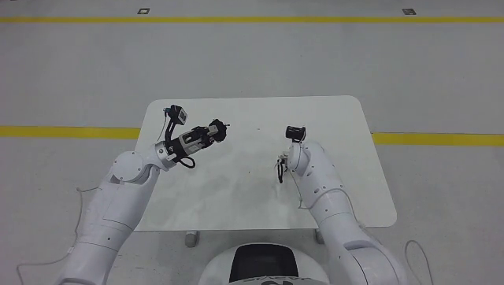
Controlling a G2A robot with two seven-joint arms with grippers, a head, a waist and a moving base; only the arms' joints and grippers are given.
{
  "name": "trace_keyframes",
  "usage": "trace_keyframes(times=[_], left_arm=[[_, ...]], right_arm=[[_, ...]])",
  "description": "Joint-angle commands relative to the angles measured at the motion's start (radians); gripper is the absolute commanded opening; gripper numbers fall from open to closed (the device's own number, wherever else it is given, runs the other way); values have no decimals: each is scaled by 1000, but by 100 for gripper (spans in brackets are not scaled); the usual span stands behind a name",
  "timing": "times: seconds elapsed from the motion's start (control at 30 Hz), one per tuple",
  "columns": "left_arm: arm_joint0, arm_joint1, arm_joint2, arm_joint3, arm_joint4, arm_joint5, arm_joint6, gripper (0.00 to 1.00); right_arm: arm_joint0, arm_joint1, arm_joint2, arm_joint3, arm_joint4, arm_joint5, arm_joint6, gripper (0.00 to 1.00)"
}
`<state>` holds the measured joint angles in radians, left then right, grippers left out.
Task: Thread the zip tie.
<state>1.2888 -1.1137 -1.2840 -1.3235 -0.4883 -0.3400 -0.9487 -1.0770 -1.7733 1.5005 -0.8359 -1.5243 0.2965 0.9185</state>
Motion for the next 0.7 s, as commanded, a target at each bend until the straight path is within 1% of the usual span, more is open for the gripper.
trace_keyframes(times=[0.0, 0.33, 0.67], left_arm=[[0, 0, 0, 0, 0, 0, 0, 0], [0, 0, 0, 0, 0, 0, 0, 0], [0, 0, 0, 0, 0, 0, 0, 0]], right_arm=[[6, 1, -3, 12, 5, 1, -2, 16], [44, 4, -31, 80, 29, 10, -14, 14], [69, 9, -49, 124, 54, 18, -21, 17]])
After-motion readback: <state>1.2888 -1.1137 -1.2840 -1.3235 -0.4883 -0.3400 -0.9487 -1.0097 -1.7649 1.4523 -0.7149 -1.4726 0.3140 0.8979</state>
